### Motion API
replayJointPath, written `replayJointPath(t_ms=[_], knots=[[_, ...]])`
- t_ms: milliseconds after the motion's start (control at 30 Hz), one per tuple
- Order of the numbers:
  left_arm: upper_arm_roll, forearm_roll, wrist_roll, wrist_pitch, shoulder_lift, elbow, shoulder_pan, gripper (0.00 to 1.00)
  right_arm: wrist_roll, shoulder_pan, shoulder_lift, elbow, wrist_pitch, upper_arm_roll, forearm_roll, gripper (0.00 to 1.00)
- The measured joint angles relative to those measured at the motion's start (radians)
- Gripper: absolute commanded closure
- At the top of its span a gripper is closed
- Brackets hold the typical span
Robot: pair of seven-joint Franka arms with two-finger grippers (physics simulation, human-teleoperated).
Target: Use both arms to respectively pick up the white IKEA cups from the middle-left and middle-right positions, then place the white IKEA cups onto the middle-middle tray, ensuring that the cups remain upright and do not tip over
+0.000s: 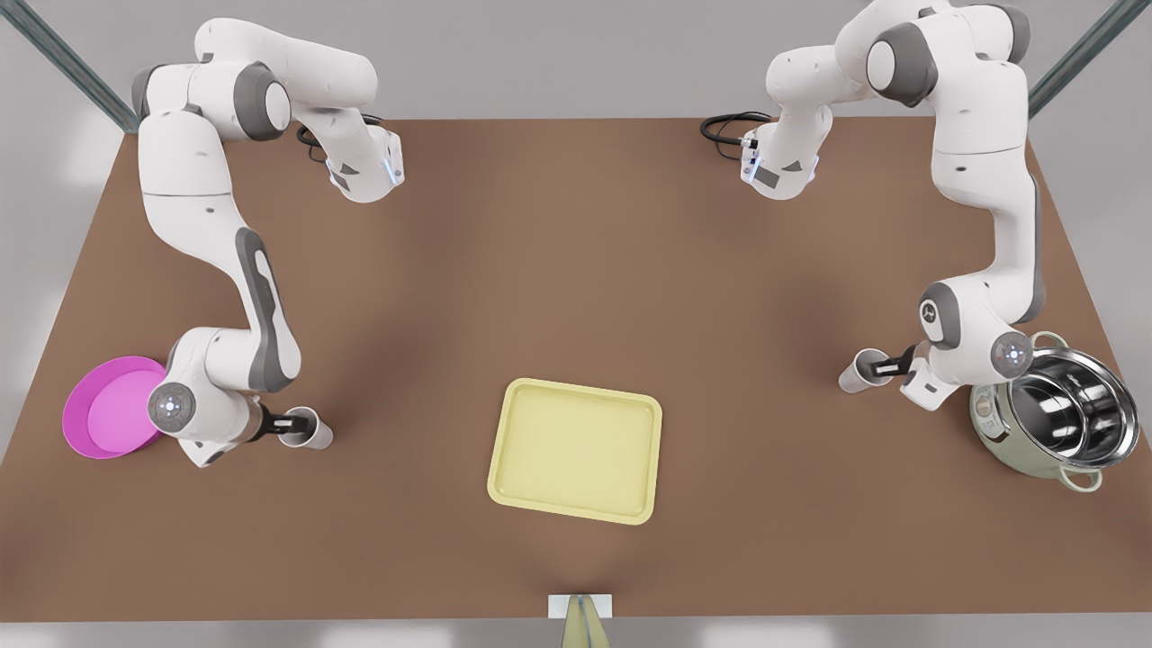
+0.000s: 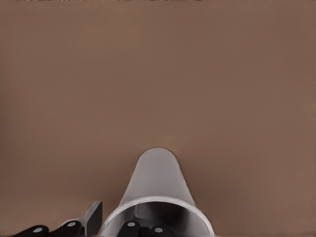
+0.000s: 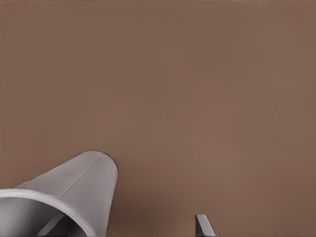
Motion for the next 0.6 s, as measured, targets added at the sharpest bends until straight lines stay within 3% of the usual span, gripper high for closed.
replayJointPath(t_ms=[33, 167, 267, 433, 600], knots=[[0.0, -0.003, -0.001, -0.002, -0.001, 0.0, -0.003, 0.79, -0.001, 0.0, 0.002, 0.0, 0.009, 0.0, 0.002, 0.59], [0.0, -0.014, 0.0, -0.007, -0.042, 0.006, -0.025, 0.79, -0.01, 0.006, 0.01, 0.001, 0.036, 0.0, 0.012, 0.78], [-0.045, -0.017, -0.014, -0.028, -0.042, 0.125, -0.052, 0.79, -0.019, 0.018, 0.008, 0.003, 0.049, 0.002, 0.009, 0.79], [-0.247, -0.106, -0.113, -0.066, 0.063, 0.392, -0.112, 0.79, -0.019, 0.028, -0.003, 0.08, 0.057, 0.081, 0.006, 0.79], [-0.271, -0.093, -0.266, -0.081, 0.193, 0.545, -0.292, 0.79, 0.012, 0.179, 0.044, 0.185, 0.058, 0.109, 0.05, 0.79]])
